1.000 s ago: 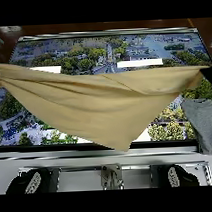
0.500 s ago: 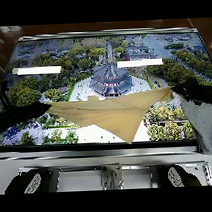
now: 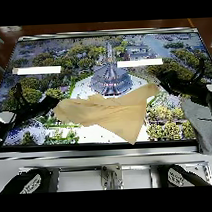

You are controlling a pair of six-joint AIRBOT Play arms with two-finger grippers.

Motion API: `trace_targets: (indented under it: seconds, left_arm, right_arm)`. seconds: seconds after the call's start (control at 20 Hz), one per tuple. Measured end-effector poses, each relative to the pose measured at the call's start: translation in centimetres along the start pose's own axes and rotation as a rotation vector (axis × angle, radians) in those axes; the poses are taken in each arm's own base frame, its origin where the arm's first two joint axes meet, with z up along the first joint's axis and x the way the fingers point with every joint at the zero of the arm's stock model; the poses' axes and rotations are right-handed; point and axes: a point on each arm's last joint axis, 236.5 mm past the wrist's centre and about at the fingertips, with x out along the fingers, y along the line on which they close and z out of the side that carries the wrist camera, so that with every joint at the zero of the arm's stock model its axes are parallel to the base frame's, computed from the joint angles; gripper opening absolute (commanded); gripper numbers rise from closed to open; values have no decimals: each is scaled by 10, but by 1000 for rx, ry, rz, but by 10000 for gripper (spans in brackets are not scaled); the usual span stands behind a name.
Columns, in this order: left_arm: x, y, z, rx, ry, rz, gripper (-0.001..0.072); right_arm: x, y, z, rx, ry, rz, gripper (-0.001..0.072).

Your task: Fold the shirts.

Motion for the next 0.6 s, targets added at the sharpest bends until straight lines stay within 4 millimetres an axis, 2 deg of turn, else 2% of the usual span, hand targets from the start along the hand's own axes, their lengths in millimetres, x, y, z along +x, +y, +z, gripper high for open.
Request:
trace_targets:
  seconds: [0.1, 0.2, 0.3, 0.35, 0.45, 0.6]
  left_arm:
    - [-6, 8, 4, -34, 30, 5, 568]
    - [-12, 14, -11, -65, 122, -1, 568]
    - [-15, 16, -43, -73, 249, -8, 569]
    - [-16, 16, -62, -81, 311, -7, 571]
    - [-11, 16, -97, -100, 403, 0, 614]
    - [4, 12, -139, -118, 488, 20, 614]
  right_arm:
    - [-5, -5, 2, -39, 18, -12, 590]
    - [-16, -20, -8, -76, 88, -51, 589]
    - [-28, -44, -44, -102, 249, -119, 615]
    - [-35, -56, -64, -105, 330, -151, 664]
    - [-45, -79, -99, -74, 455, -202, 667]
    - [-53, -96, -142, -14, 579, -215, 667]
